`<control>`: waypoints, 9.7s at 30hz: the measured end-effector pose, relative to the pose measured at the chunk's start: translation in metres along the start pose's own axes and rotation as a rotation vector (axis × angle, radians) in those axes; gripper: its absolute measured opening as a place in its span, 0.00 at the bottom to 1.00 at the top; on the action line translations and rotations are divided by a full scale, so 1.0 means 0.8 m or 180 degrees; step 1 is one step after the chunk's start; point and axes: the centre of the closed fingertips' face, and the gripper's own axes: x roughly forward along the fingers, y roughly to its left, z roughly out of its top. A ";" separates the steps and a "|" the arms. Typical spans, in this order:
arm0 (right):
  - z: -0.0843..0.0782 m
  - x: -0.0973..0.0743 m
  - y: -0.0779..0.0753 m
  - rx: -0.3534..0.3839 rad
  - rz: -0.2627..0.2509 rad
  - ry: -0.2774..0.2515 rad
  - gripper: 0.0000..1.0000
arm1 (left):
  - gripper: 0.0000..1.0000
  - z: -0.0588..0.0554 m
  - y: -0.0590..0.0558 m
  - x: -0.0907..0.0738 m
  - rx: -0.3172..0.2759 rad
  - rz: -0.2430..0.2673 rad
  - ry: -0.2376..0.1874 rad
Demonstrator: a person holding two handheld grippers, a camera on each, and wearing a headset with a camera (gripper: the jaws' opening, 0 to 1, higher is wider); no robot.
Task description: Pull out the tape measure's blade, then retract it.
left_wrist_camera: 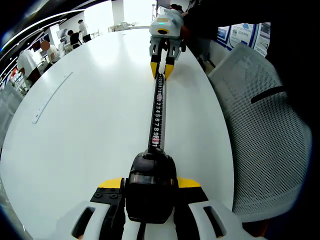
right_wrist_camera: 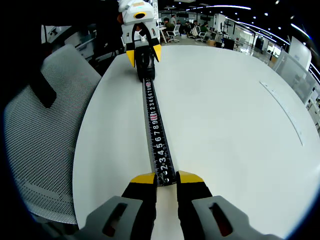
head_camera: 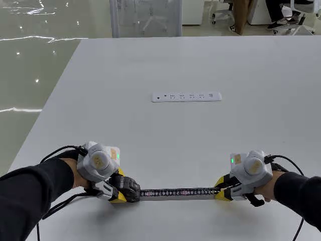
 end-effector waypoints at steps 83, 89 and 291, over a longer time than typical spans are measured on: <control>0.016 -0.049 -0.025 0.0491 -0.0814 -0.0427 0.42 | 0.96 -0.024 0.067 -0.075 -0.1253 0.1338 -0.1012; -0.001 -0.079 -0.023 0.0744 -0.1102 -0.0562 0.62 | 1.00 -0.042 0.046 -0.095 -0.1706 0.1345 -0.1199; -0.019 -0.021 0.002 -0.0281 0.0162 0.0576 0.15 | 0.91 -0.011 0.022 -0.025 -0.2928 0.2426 -0.1568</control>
